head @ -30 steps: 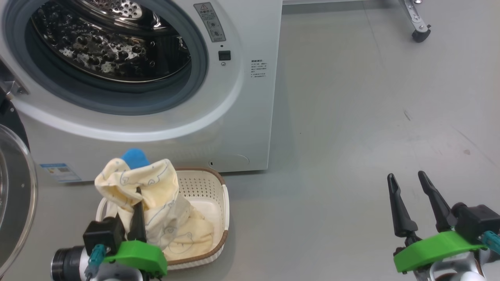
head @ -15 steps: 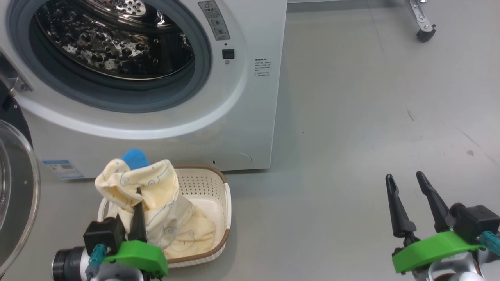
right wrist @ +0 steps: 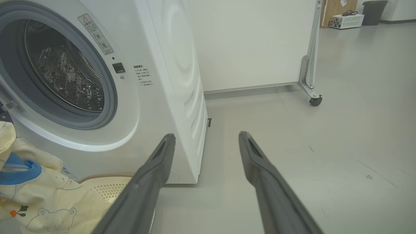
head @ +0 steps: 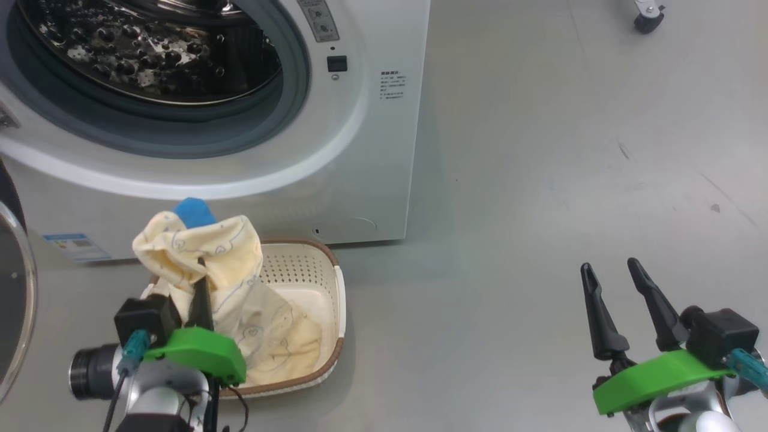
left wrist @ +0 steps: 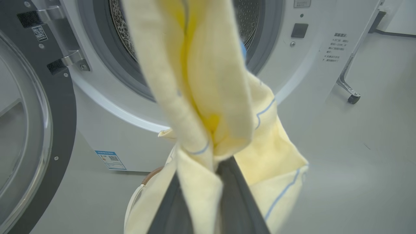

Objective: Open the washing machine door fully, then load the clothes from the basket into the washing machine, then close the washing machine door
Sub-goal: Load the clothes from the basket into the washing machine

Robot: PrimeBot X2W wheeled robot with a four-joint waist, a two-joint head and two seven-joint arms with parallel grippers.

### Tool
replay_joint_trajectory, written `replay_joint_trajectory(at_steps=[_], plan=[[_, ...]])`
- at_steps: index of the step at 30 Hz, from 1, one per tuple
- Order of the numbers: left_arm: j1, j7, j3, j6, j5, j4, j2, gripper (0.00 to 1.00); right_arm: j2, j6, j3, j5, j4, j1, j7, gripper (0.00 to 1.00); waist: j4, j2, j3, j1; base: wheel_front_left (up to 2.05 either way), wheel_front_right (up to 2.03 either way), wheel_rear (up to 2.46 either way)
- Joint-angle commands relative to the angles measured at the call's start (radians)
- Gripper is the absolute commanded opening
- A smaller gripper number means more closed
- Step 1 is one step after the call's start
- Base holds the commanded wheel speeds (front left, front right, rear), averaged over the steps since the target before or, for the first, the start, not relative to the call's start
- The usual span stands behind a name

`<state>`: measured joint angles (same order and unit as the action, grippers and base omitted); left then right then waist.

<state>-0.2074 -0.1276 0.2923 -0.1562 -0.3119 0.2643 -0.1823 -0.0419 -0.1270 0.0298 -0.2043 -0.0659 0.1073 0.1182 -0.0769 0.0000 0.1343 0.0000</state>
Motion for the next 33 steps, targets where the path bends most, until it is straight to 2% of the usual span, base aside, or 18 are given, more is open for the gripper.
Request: replay_joint_trajectory(at_steps=[1, 20, 33], plan=[[-0.077, 0.009, -0.049, 0.007, -0.01, -0.014, -0.031, 0.0, -0.008, -0.004, 0.024, -0.01, -0.035, -0.057, 0.005, 1.0, -0.017, 0.0, 0.026, 0.0, 0.0, 0.0, 0.0], [-0.532, 0.238, -0.12, 0.128, -0.129, 0.297, -0.132, 0.0, -0.008, -0.004, 0.075, -0.063, 0.028, -0.176, 0.082, 1.0, -0.137, 0.0, 0.256, 0.0, 0.0, 0.0, 0.0], [-0.916, 0.41, -0.135, 0.173, -0.118, 0.408, -0.297, 0.0, -0.008, -0.004, 0.134, -0.119, 0.088, -0.272, 0.133, 1.0, -0.247, 0.0, 0.449, 0.0, 0.0, 0.0, 0.0]])
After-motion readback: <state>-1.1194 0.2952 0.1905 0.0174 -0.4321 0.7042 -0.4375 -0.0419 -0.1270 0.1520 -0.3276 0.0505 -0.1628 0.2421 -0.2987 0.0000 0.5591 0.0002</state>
